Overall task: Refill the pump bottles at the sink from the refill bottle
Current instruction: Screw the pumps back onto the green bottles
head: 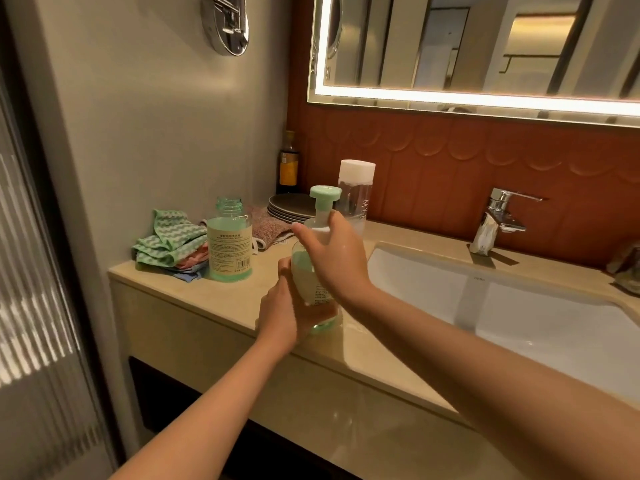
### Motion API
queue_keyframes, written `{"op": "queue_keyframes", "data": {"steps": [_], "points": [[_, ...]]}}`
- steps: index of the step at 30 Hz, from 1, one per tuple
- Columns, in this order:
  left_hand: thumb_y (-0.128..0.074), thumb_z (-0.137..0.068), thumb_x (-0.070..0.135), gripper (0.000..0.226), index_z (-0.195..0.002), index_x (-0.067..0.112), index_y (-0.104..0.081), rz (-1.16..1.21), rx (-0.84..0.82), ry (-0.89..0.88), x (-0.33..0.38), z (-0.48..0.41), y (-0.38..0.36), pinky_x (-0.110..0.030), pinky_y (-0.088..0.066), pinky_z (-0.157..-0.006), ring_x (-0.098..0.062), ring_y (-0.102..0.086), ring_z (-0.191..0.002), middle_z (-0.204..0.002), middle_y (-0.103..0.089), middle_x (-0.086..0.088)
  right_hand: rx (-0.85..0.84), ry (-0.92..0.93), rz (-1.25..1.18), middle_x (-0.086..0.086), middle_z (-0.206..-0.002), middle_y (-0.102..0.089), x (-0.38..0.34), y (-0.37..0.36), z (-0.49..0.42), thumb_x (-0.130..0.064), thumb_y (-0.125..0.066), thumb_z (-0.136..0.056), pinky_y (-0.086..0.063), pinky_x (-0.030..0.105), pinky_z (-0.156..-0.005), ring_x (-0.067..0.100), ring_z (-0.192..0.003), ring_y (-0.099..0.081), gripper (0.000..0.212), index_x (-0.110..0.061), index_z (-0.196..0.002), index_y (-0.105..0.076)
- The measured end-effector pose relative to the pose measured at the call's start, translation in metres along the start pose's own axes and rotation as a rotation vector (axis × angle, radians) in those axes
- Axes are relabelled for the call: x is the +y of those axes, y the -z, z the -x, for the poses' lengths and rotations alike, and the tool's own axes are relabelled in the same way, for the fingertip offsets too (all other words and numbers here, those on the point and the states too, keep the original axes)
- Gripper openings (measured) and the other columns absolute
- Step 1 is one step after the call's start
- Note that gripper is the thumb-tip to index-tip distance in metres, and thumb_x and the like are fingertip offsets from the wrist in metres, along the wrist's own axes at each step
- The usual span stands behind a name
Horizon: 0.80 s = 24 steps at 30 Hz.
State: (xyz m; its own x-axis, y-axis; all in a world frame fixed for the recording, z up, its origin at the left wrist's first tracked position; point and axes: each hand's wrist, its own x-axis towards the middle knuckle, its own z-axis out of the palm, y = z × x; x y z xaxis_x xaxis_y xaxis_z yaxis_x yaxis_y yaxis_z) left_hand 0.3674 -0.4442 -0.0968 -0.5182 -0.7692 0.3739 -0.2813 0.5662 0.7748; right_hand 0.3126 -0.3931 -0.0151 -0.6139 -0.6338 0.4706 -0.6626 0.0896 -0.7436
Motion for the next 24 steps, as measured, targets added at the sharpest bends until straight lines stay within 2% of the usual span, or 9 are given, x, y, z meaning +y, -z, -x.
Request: {"op": "queue_keyframes", "data": {"steps": [3,7,11,13,16,18,20,22,24], "points": [[-0.073,-0.076,0.034,0.072,-0.125,0.019,-0.023,-0.030,0.000,-0.010,-0.002,-0.001,-0.001,-0.041,-0.050,-0.080,-0.030,-0.061,-0.092,-0.103,-0.062,-0.005,0.108,0.017,0.151,0.001,-0.130,-0.051,0.002,0.001,0.010,-0.040,-0.048,-0.094,-0.040,0.041,-0.102,0.018,-0.119,-0.045,0.044,-0.018,-0.132,-0.046],[-0.079,-0.066,0.043,0.085,-0.127,0.020,-0.025,-0.008,0.008,0.008,0.002,-0.001,-0.002,-0.042,-0.049,-0.083,-0.033,-0.059,-0.103,-0.116,-0.061,-0.006,0.145,-0.035,0.060,0.001,-0.125,-0.046,0.003,0.015,-0.002,-0.052,-0.064,-0.080,-0.042,0.041,-0.098,0.017,-0.116,-0.041,0.056,-0.021,-0.122,-0.044],[-0.078,-0.062,0.051,0.092,-0.128,0.024,-0.020,-0.037,0.016,0.065,0.002,0.000,-0.002,-0.044,-0.049,-0.087,-0.034,-0.056,-0.110,-0.120,-0.059,-0.006,-0.170,-0.063,-0.161,-0.001,-0.132,-0.043,0.001,0.015,-0.018,-0.047,-0.069,-0.077,-0.043,0.035,-0.094,0.018,-0.120,-0.044,0.077,-0.014,-0.136,-0.035],[-0.078,-0.062,0.052,0.095,-0.131,0.024,-0.019,-0.039,0.023,0.066,0.002,-0.001,-0.003,-0.043,-0.048,-0.089,-0.033,-0.055,-0.112,-0.122,-0.057,-0.005,-0.226,-0.060,-0.194,0.004,-0.132,-0.052,0.004,0.012,-0.019,-0.045,-0.067,-0.079,-0.046,0.034,-0.089,0.022,-0.118,-0.051,0.069,-0.012,-0.135,-0.042],[-0.079,-0.064,0.045,0.092,-0.131,0.020,-0.022,-0.019,0.019,0.037,0.000,-0.001,-0.002,-0.041,-0.048,-0.086,-0.033,-0.057,-0.107,-0.118,-0.058,-0.006,-0.077,0.013,-0.046,0.004,-0.124,-0.058,0.005,0.005,-0.009,-0.047,-0.058,-0.086,-0.048,0.036,-0.090,0.019,-0.109,-0.054,0.052,-0.013,-0.124,-0.050],[-0.080,-0.065,0.041,0.088,-0.129,0.018,-0.024,-0.005,0.011,0.009,-0.002,-0.002,-0.003,-0.043,-0.050,-0.083,-0.032,-0.060,-0.100,-0.112,-0.061,-0.007,-0.007,0.046,0.110,0.003,-0.129,-0.054,0.007,0.004,0.001,-0.044,-0.052,-0.091,-0.044,0.044,-0.098,0.020,-0.116,-0.051,0.050,-0.015,-0.131,-0.047],[-0.078,-0.070,0.036,0.081,-0.128,0.019,-0.024,-0.005,0.012,0.002,-0.002,-0.002,-0.003,-0.044,-0.050,-0.081,-0.032,-0.062,-0.095,-0.107,-0.063,-0.007,0.040,0.057,0.198,0.001,-0.132,-0.051,0.006,0.008,0.009,-0.042,-0.050,-0.092,-0.041,0.045,-0.101,0.019,-0.121,-0.046,0.049,-0.017,-0.134,-0.044],[-0.078,-0.070,0.036,0.083,-0.129,0.018,-0.023,0.001,0.016,0.012,0.000,-0.002,-0.003,-0.042,-0.050,-0.082,-0.032,-0.061,-0.096,-0.108,-0.063,-0.008,0.094,0.064,0.208,0.000,-0.128,-0.051,0.005,0.014,0.010,-0.048,-0.056,-0.088,-0.042,0.042,-0.099,0.018,-0.119,-0.045,0.051,-0.020,-0.130,-0.046],[-0.078,-0.068,0.040,0.086,-0.130,0.016,-0.023,-0.010,0.015,-0.012,0.001,-0.002,-0.002,-0.039,-0.050,-0.082,-0.031,-0.061,-0.099,-0.114,-0.062,-0.008,0.083,0.057,0.082,0.001,-0.125,-0.048,0.003,0.017,0.002,-0.050,-0.064,-0.080,-0.045,0.040,-0.096,0.018,-0.115,-0.045,0.059,-0.019,-0.126,-0.043]]}}
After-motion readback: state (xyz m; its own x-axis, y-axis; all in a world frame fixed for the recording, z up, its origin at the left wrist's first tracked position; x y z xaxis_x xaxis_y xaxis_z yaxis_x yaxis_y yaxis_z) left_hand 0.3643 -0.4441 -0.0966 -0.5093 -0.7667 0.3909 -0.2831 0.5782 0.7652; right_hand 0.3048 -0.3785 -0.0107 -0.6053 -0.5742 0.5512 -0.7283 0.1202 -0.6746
